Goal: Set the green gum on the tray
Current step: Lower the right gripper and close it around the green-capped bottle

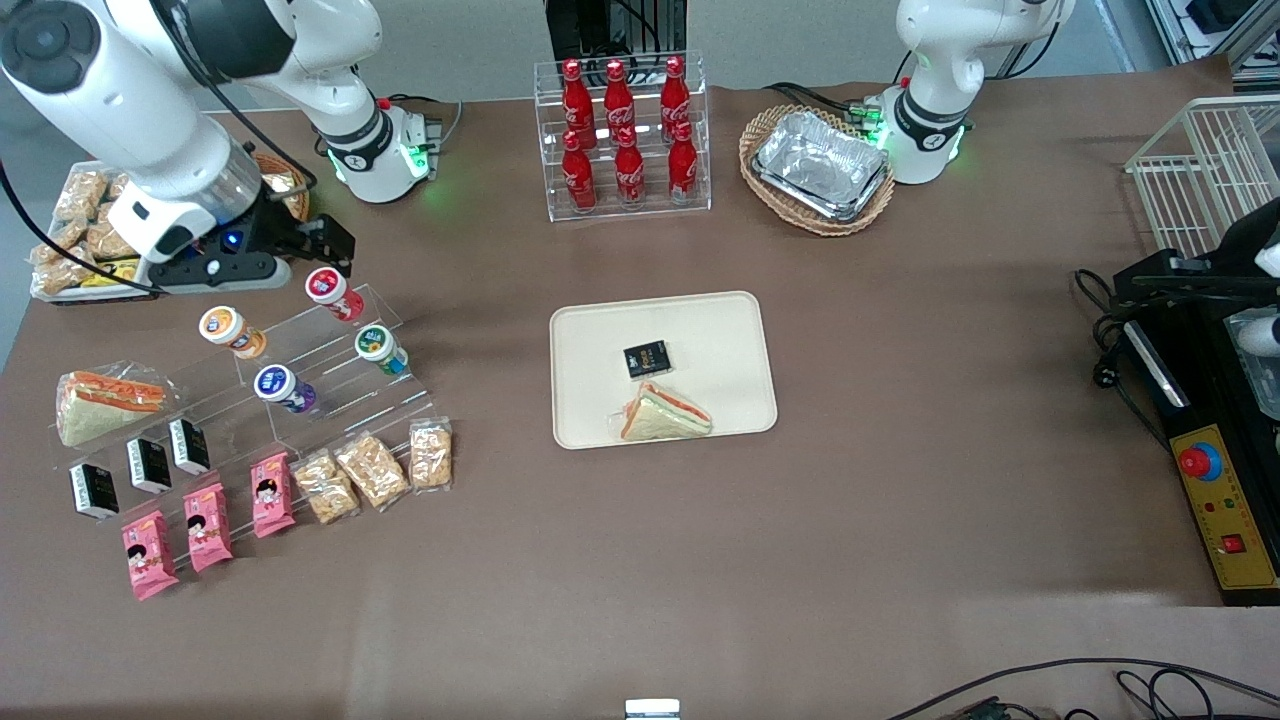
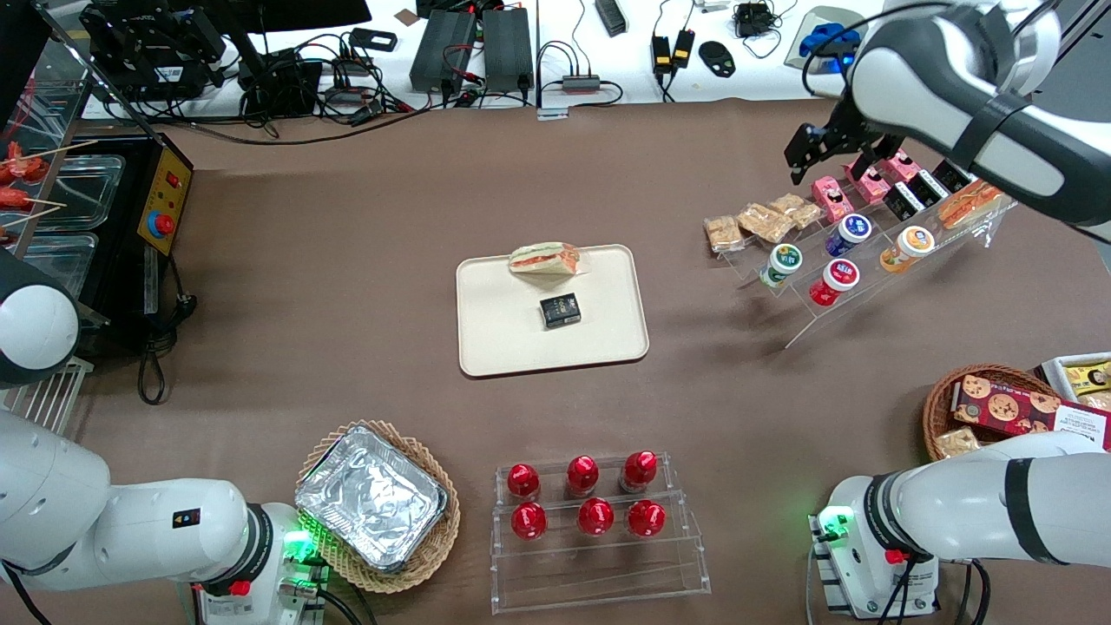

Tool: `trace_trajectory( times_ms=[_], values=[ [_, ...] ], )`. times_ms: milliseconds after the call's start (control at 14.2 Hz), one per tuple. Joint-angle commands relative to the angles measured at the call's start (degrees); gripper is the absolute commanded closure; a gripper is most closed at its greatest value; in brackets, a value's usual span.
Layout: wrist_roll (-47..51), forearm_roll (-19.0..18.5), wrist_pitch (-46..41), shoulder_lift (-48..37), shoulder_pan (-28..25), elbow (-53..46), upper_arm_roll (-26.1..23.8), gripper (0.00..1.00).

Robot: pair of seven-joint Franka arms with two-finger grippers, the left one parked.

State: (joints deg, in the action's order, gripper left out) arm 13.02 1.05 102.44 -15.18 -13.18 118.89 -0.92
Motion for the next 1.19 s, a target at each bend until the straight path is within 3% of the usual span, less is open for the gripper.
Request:
trace_trajectory(
  times_ms=[0,211,702,982,1123],
  values=[
    [-0.8,-0.1,11.7,-0.7,0.4,10.0,0.5,0.00],
    [-0.8,-0.1,23.0,3.2,1.0,16.0,0.7,0.00],
    [-0.5,0.1,33.7,11.8,1.7,20.4,0.7,0.00],
    [-0.5,0.2,34.8,13.1,1.7,21.8,0.7,0.00],
    [-0.1,0.2,34.6,13.0,1.7,22.0,0.7,0.06]
  ],
)
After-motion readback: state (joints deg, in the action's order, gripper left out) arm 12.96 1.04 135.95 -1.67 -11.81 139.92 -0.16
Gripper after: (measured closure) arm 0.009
